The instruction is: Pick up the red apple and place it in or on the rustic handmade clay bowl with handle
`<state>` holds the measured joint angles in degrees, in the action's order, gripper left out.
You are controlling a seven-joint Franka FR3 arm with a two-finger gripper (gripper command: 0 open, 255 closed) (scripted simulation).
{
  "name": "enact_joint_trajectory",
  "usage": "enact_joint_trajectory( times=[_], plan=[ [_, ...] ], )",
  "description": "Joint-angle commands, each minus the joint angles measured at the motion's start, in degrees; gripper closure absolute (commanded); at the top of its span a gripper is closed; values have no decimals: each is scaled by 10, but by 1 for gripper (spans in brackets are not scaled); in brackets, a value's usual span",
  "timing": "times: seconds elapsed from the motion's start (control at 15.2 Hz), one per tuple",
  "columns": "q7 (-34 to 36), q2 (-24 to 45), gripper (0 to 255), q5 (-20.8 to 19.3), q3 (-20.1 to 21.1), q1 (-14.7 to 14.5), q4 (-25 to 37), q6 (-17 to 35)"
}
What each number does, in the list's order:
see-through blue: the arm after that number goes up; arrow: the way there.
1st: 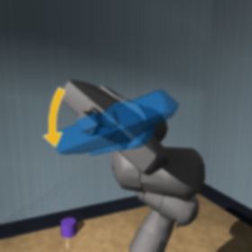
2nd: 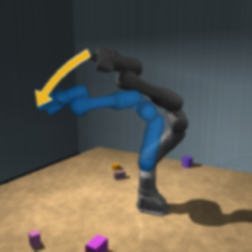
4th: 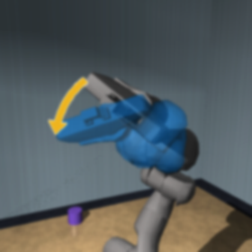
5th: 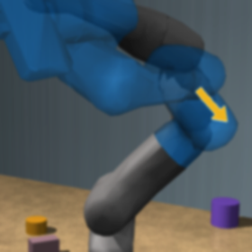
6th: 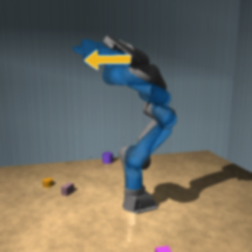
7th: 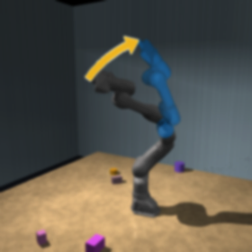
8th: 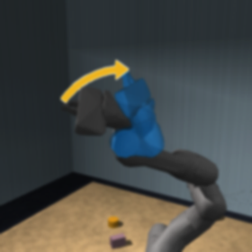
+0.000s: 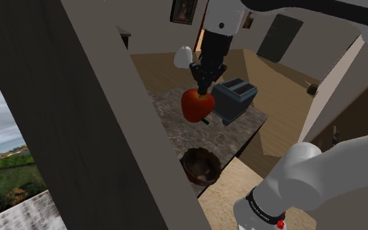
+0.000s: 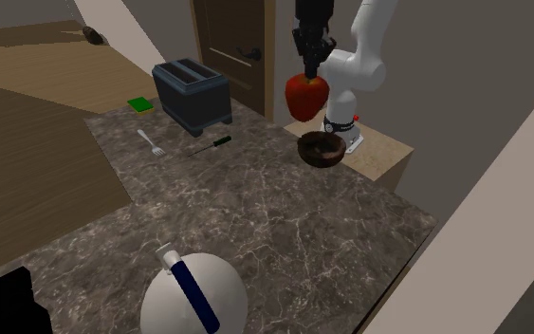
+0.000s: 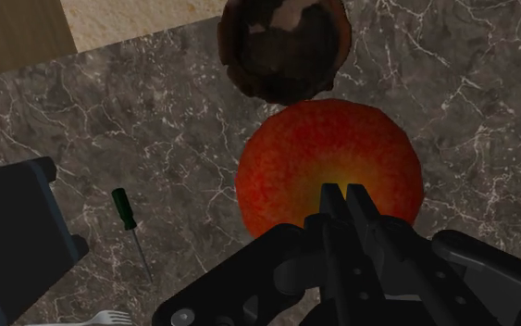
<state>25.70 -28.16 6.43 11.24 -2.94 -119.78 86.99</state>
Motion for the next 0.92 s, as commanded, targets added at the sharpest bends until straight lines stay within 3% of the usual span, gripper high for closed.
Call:
enact_joint_trajectory(
  times=[0.0, 0.46, 0.86],
  plan=[
    [6, -38, 255, 8, 1, -6, -17, -21],
    [30, -158, 255, 33, 7, -27, -58, -97],
    [27, -175, 255, 38, 11, -30, -115, -57]
  ],
)
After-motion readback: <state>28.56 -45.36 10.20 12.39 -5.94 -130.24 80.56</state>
